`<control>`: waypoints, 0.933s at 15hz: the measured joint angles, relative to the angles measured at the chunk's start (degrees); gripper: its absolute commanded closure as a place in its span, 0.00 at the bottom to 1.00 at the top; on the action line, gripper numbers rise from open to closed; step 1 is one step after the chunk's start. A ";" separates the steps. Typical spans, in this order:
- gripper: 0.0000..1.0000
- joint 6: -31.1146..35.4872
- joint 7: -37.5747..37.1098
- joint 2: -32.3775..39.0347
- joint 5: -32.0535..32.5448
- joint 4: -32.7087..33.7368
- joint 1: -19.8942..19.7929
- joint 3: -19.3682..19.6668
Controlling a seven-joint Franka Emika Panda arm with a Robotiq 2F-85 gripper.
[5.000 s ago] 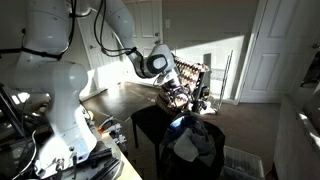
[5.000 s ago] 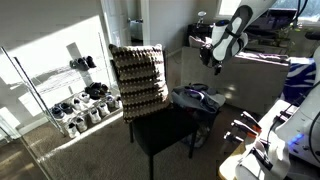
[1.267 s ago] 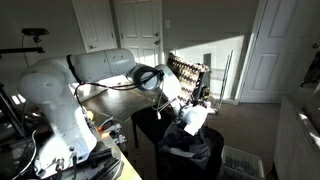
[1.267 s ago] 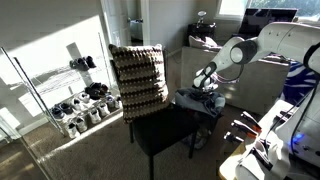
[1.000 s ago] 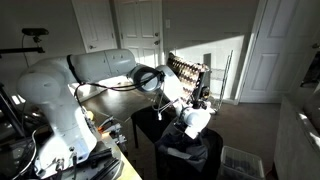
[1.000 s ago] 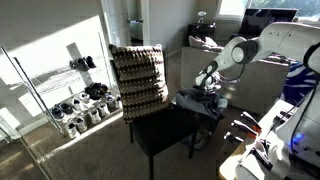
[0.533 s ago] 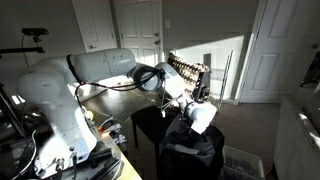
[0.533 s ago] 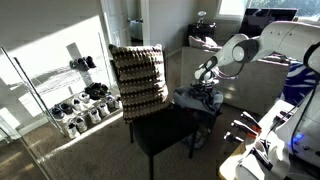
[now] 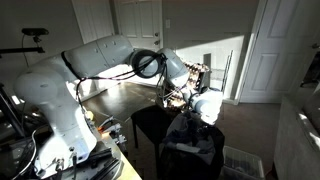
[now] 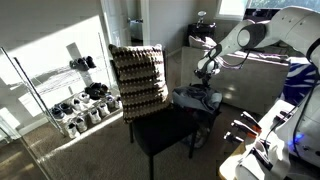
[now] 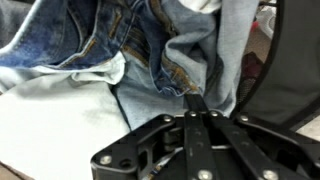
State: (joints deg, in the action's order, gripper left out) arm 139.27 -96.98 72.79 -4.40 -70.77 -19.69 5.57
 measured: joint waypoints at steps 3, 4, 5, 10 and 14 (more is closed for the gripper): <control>1.00 8.58 1.41 -3.79 0.00 -7.13 -1.27 -2.49; 1.00 11.35 2.02 -4.95 0.00 -9.61 -1.60 -3.32; 1.00 13.70 2.44 -5.95 0.00 -11.89 -1.81 -4.08; 1.00 17.96 6.78 -9.82 -5.36 -20.91 1.70 -1.88; 1.00 20.07 6.76 -14.52 -7.51 -28.65 7.63 3.99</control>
State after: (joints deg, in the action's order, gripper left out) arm 159.34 -90.22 58.27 -11.91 -99.42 -12.06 9.57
